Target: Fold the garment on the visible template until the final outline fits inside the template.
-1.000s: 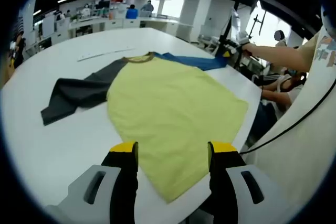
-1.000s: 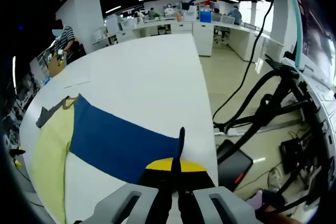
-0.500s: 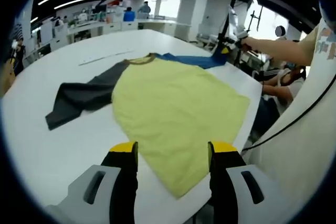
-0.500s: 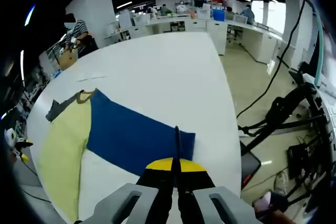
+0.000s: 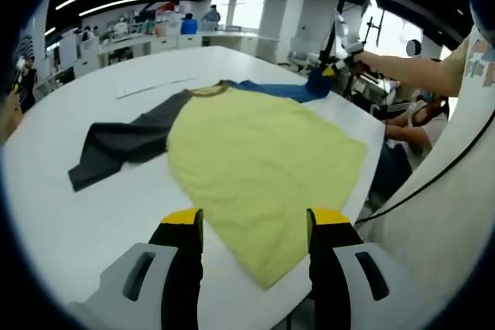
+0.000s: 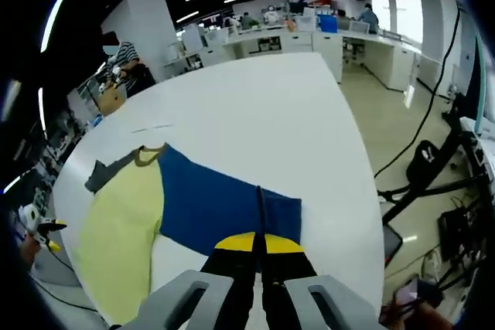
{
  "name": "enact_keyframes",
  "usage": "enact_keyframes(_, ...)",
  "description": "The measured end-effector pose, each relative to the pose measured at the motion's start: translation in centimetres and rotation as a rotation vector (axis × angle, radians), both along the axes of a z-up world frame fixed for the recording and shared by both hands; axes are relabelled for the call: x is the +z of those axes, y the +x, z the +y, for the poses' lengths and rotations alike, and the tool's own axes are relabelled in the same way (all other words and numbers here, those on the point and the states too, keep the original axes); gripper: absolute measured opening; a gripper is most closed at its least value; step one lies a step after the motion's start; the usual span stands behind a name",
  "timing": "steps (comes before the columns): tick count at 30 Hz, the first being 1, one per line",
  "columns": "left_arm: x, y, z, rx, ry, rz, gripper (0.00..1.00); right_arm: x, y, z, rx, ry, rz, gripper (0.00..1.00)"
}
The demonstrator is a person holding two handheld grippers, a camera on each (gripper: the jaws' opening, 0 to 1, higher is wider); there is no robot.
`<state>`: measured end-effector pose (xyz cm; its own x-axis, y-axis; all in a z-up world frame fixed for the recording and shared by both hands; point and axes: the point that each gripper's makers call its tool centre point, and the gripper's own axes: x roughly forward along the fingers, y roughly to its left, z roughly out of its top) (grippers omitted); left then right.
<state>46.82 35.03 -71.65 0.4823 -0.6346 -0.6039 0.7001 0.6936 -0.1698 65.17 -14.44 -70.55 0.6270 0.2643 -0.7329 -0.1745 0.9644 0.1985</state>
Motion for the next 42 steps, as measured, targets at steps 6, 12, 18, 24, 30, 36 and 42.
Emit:
enact_keyframes(6,0.0,-0.1,0.2,0.002,-0.008,-0.003,0.51,0.3,0.1,1.3,0.01,0.02,0.003,0.0)
enact_keyframes(12,0.0,-0.1,0.3,0.0,-0.015,-0.006,0.51,0.6,0.2,3.2,0.02,0.044,0.005,0.0)
enact_keyframes(18,-0.1,-0.1,0.5,-0.007,-0.021,-0.008,0.51,0.8,0.8,5.4,0.029,0.07,-0.003,0.0)
enact_keyframes(24,0.0,0.0,0.8,-0.008,-0.028,-0.011,0.51,0.8,1.3,8.0,0.049,0.09,-0.002,0.0)
enact_keyframes(30,0.1,0.1,1.3,-0.006,-0.029,-0.025,0.5,0.9,1.9,9.6,0.06,0.099,-0.002,0.0)
enact_keyframes(36,0.2,0.2,1.6,-0.013,-0.022,-0.028,0.51,1.0,2.5,11.4,0.079,0.108,0.001,0.0)
enact_keyframes(42,0.0,0.2,1.9,-0.011,-0.022,-0.024,0.51,1.0,3.1,13.0,0.089,0.128,0.003,0.0)
